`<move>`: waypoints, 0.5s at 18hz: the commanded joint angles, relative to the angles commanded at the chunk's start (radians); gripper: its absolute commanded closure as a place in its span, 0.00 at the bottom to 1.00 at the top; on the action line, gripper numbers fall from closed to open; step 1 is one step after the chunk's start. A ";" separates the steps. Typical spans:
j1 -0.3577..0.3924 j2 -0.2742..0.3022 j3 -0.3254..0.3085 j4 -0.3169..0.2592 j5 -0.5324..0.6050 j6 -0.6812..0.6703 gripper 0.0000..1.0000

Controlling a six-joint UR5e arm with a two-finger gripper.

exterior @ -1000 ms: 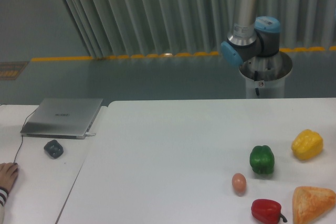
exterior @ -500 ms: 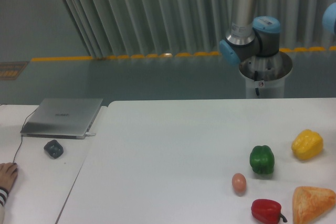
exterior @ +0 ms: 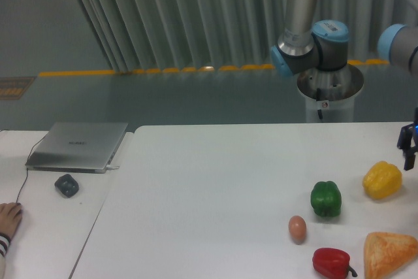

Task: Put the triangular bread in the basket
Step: 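Lower the open gripper toward the triangular bread slice beside the yellow pepper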

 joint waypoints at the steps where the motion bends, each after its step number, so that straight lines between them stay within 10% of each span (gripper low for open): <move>1: -0.015 -0.008 0.002 0.015 0.008 0.000 0.00; 9: -0.064 -0.089 0.020 0.080 0.005 -0.073 0.00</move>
